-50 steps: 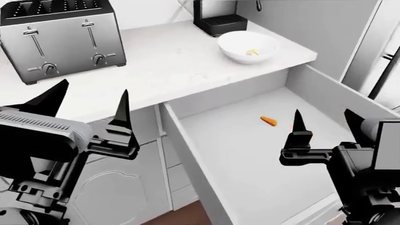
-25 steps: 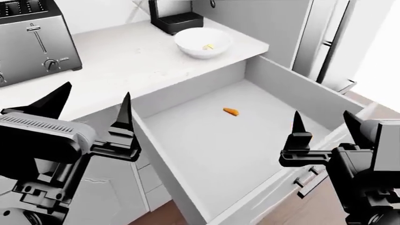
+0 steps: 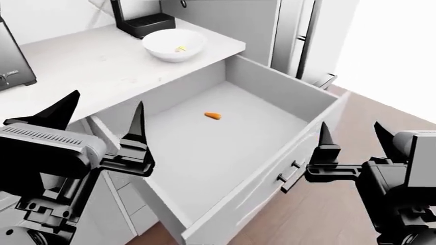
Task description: Place the bar in the bowl and close the drawer.
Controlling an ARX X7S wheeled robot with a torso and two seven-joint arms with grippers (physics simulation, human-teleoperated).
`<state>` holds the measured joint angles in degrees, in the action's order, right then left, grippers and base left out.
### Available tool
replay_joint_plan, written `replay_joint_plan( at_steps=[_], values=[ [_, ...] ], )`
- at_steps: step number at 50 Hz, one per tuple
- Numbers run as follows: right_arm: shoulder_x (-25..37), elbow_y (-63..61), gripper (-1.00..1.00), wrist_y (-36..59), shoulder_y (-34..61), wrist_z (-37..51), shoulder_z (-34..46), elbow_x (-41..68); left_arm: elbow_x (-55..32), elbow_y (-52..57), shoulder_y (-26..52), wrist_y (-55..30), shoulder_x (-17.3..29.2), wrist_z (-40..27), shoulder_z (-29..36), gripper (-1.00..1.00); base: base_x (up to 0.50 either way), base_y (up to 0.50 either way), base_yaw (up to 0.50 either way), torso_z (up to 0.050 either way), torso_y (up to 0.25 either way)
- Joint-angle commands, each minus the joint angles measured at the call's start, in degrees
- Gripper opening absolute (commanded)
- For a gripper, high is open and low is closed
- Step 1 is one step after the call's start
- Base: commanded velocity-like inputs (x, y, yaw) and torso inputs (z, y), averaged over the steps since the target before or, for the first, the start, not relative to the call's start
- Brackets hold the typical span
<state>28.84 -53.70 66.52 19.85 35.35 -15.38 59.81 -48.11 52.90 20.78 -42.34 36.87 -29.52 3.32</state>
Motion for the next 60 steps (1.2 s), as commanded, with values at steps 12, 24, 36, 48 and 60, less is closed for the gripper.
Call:
replay_joint_plan(
  at_steps=[12,24,36,48,60],
  values=[
    [0.6,0.0,1.0,-0.3,0.4,1.6,0.1,1.9,-1.1,0.1,0.6,0.0,0.5,-0.7,0.0,1.0,-0.06,0.07,-0.5,0.0,0.0],
    [0.8,0.4,1.0,-1.4,-0.2,1.4,0.7,1.2,-0.6,-0.4,0.2,0.8,0.5,-0.5,0.4,1.0,-0.06,0.07,-0.5,0.0,0.0],
    [1.8,0.0,1.0,-2.2,-0.4,1.9,1.9,-0.9,0.0,-0.5,-0.3,1.4,0.7,-0.3,1.0,1.0,0.04,0.05,-0.07,0.0,0.0],
    [2.5,-0.3,1.0,-2.7,-0.6,2.4,2.7,-1.6,-0.4,-0.4,0.0,1.3,0.9,-0.8,1.0,1.0,0.4,0.3,0.0,0.0,0.0],
    [2.9,-0.5,1.0,-3.3,-0.9,2.7,2.6,-1.2,-0.5,-0.5,0.2,1.5,1.1,-1.0,1.2,1.0,0.4,0.3,0.0,0.0,0.0]
  ],
)
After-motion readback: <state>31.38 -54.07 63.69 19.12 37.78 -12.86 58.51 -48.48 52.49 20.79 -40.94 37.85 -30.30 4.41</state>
